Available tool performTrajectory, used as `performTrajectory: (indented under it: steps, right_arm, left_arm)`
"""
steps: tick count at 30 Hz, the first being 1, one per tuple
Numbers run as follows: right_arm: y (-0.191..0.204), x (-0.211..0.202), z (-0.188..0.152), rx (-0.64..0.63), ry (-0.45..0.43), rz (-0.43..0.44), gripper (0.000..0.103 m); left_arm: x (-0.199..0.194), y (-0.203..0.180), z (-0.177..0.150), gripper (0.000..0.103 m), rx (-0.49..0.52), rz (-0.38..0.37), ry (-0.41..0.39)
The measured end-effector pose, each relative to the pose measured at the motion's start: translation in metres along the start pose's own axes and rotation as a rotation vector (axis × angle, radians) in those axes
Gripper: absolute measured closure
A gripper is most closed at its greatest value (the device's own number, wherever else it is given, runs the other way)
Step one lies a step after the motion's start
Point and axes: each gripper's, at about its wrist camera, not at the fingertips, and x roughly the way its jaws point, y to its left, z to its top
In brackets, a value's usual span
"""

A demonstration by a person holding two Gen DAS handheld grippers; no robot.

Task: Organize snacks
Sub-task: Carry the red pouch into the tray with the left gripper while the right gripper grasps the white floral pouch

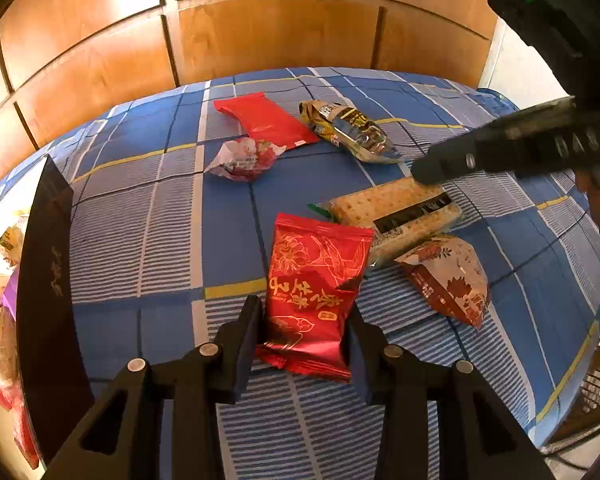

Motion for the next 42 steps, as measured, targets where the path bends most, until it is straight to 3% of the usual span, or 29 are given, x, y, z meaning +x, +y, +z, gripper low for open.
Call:
performTrajectory:
  steps: [5, 6, 10, 19, 21, 22, 27, 32, 42]
  right_arm:
    - [0.004, -0.001, -0.003, -0.001, 0.012, 0.0, 0.065]
    - [0.003, -0.007, -0.006, 0.033, 0.006, 0.046, 0.065]
    - [0.009, -0.009, -0.011, 0.06, 0.026, 0.091, 0.041]
    - [0.042, 0.011, -0.04, 0.094, 0.105, 0.026, 0.041]
    - [0.041, 0.021, -0.043, 0.108, 0.089, -0.045, 0.069]
    - [0.043, 0.022, -0.044, 0.095, 0.056, -0.076, 0.078]
    - [0.051, 0.024, -0.05, 0.048, 0.025, -0.12, 0.077]
    - [0.051, 0.026, -0.051, 0.049, 0.031, -0.115, 0.076]
    - [0.065, 0.03, -0.058, 0.013, -0.021, -0.18, 0.075]
  left_arm:
    - [-0.004, 0.002, -0.003, 0.063, -0.005, 0.012, 0.006]
    - [-0.005, 0.002, -0.004, 0.063, -0.005, 0.014, 0.008]
    - [-0.007, 0.004, -0.008, 0.063, -0.006, 0.013, 0.004]
    - [-0.008, 0.005, -0.012, 0.063, -0.015, 0.006, -0.018]
    - [-0.009, 0.006, -0.012, 0.064, -0.017, 0.003, -0.019]
    - [-0.009, 0.006, -0.013, 0.064, -0.017, 0.003, -0.018]
    - [-0.016, 0.002, -0.015, 0.07, 0.021, 0.032, -0.023]
    - [-0.03, 0.005, -0.013, 0.077, 0.003, 0.002, -0.047]
    - [-0.071, 0.039, -0.005, 0.079, -0.155, -0.11, -0.103]
